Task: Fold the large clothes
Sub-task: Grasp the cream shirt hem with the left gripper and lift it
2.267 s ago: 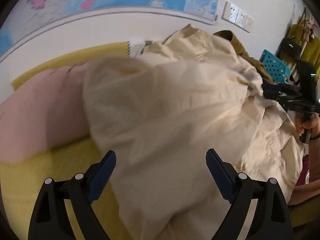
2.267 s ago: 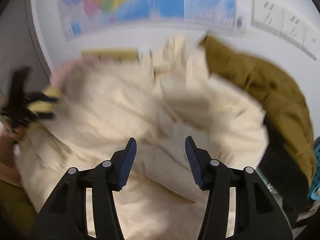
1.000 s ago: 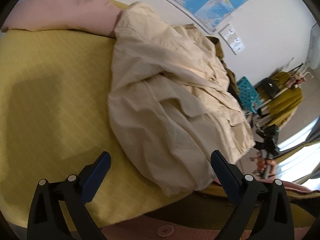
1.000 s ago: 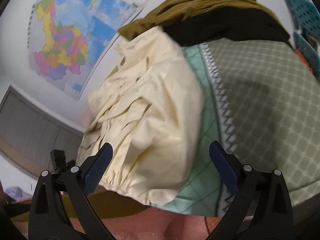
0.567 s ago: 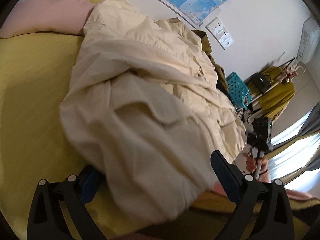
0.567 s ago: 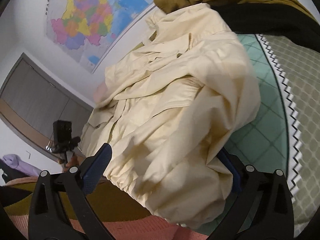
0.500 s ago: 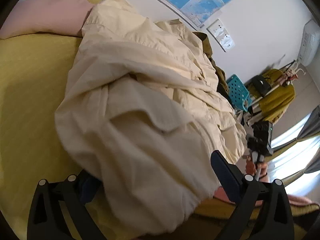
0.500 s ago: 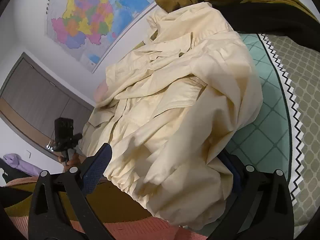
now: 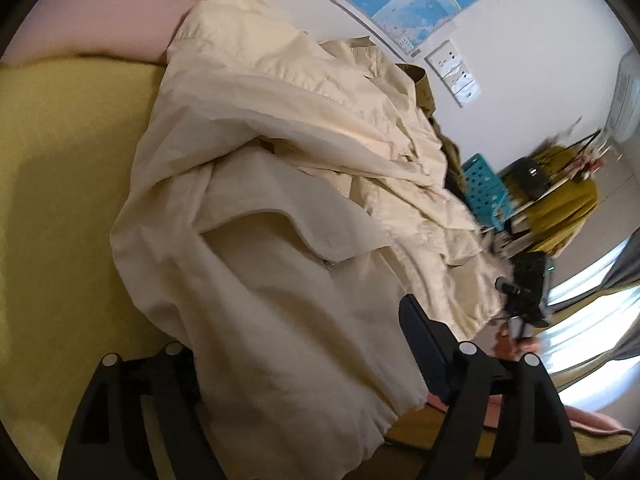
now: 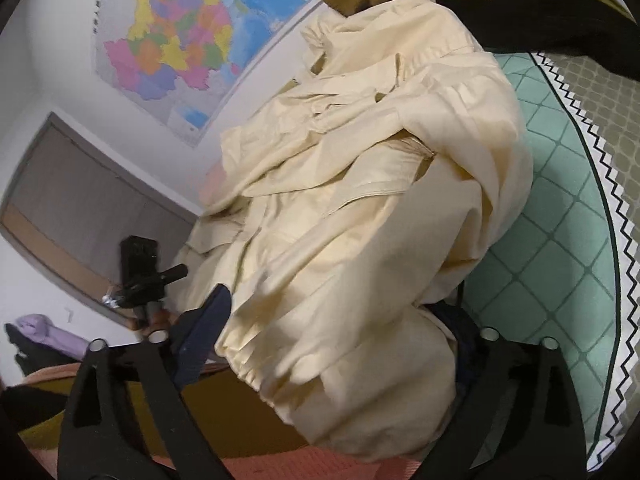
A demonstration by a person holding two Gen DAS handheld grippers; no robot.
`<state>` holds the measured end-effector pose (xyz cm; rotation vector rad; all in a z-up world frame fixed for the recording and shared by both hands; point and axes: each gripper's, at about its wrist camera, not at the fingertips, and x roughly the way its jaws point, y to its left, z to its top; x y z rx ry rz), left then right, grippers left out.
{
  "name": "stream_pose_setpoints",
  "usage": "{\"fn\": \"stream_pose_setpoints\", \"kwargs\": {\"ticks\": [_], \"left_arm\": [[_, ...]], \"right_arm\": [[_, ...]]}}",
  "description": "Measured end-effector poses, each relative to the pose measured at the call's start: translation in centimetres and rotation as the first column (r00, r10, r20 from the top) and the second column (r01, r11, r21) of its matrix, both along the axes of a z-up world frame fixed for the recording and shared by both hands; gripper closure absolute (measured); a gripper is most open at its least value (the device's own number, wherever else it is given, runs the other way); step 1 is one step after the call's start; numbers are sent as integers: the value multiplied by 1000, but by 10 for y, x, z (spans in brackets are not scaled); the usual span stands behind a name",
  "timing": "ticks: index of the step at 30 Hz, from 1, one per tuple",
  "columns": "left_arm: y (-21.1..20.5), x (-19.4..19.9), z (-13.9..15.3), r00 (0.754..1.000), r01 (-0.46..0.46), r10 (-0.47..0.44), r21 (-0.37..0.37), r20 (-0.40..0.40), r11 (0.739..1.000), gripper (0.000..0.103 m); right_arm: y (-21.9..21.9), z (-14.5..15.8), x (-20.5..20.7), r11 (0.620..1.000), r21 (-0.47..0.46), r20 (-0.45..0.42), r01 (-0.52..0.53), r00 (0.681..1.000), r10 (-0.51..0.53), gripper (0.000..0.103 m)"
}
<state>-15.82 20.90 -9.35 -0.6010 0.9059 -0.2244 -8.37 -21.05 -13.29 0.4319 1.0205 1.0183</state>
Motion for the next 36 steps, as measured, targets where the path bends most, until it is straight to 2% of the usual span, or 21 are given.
{"fn": "stream_pose_setpoints", "kwargs": {"ticks": [1, 2, 4, 5, 9, 12, 14, 17, 20, 26, 29, 36], "left_arm": [[0, 0, 1, 999, -46, 47, 52, -23, 998, 63], [2, 0, 2, 996, -75, 77, 63, -42, 995, 72], [9, -7, 9, 995, -98, 99, 24, -23, 995, 78], [10, -11, 19, 995, -99, 99, 22, 2, 995, 80], [15, -35, 54, 993, -81, 80, 3, 84, 997, 82], [26, -54, 68, 990, -73, 78, -47, 122, 996, 81], [31, -61, 67, 991, -74, 79, -48, 109, 996, 79], [34, -57, 52, 995, -87, 89, -60, 47, 994, 78], [46, -54, 47, 994, -100, 105, -124, 32, 987, 77], [55, -36, 77, 994, -82, 88, -90, 64, 993, 76], [60, -23, 94, 995, -72, 75, -45, 72, 996, 76], [74, 18, 123, 996, -69, 70, -7, 51, 998, 76]], "right_arm": [[0, -1, 0, 1000, 17, -11, -7, 1000, 7, 52], [-2, 0, -1, 999, 46, -24, -13, 1000, 14, 69], [-6, 9, -7, 995, 98, -12, -28, 1000, 29, 78], [-8, 20, -13, 993, 115, 23, -36, 999, 33, 80], [-24, 62, -39, 972, 226, 117, -56, 993, 30, 84], [-34, 78, -57, 953, 293, 156, -72, 987, 26, 84], [-33, 78, -63, 954, 289, 150, -81, 988, 38, 84], [-32, 69, -62, 957, 281, 101, -70, 994, 43, 84], [-36, 75, -60, 950, 309, 90, -34, 996, 6, 84], [-36, 94, -48, 941, 340, 111, -1, 993, -39, 84], [-34, 103, -35, 935, 355, 113, 12, 992, -56, 84], [-25, 128, 12, 918, 393, 114, 55, 988, -108, 84]]}}
